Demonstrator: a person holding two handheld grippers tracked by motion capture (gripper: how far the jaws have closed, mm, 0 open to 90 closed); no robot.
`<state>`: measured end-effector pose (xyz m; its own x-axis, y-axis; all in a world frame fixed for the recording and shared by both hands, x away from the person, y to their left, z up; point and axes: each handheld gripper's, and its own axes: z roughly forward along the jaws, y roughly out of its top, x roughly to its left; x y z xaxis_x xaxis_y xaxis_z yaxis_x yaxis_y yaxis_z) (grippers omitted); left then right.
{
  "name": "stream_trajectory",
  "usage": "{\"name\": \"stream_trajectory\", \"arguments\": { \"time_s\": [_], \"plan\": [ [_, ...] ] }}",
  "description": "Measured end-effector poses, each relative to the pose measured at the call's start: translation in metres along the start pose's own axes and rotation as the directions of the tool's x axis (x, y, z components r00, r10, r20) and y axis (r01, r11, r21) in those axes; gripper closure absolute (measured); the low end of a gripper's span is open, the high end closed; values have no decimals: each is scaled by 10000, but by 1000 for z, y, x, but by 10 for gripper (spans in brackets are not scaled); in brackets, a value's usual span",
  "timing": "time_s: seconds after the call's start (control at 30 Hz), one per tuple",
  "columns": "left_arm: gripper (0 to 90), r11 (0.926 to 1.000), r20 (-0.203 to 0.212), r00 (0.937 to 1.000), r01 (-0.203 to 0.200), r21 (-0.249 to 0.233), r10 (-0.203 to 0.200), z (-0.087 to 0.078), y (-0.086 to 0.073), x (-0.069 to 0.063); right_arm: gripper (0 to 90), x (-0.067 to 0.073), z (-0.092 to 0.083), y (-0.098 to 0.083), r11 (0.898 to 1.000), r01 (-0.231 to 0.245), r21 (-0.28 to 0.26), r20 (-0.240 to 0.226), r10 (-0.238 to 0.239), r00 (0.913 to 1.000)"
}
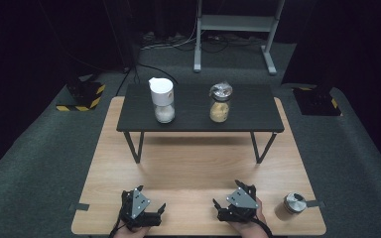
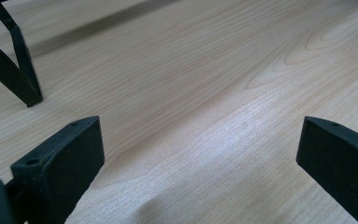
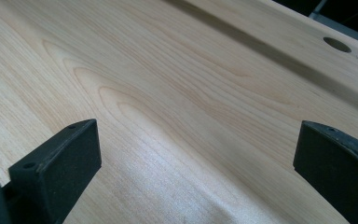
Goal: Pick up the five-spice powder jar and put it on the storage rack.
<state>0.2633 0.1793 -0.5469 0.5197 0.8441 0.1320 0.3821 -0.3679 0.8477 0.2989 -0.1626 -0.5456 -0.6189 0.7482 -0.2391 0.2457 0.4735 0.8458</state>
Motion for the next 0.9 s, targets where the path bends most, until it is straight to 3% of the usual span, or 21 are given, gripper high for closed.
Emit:
{"name": "stream_trajectory", "arguments": {
  "time_s": [0.23, 0.33, 0.57, 0.8, 0.9],
  "plan": [
    [9, 9998, 29, 9999, -166, -114, 166, -1, -1, -1, 0, -3, -2, -1, 9984, -305, -469, 33, 307, 9995],
    [9, 9999, -5, 9999, -128, -103, 128, -1, -1, -1, 0, -4, -8, -1, 9938, -397, -1039, 13, 400, 9992],
    [10, 9998, -31, 9999, -163, -72, 163, -1, -1, -2, 0, -4, -23, 7, 9852, -480, -1644, -396, 420, 9983],
    [9, 9998, 0, 9998, -175, -120, 175, -2, -1, -2, 0, -3, -33, 12, 9776, -369, -2073, -403, 292, 9988],
    [9, 9997, 2, 9998, -204, -106, 204, -2, -1, -2, 0, -4, -37, 14, 9724, -591, -2258, -489, 493, 9976]
  ]
}}
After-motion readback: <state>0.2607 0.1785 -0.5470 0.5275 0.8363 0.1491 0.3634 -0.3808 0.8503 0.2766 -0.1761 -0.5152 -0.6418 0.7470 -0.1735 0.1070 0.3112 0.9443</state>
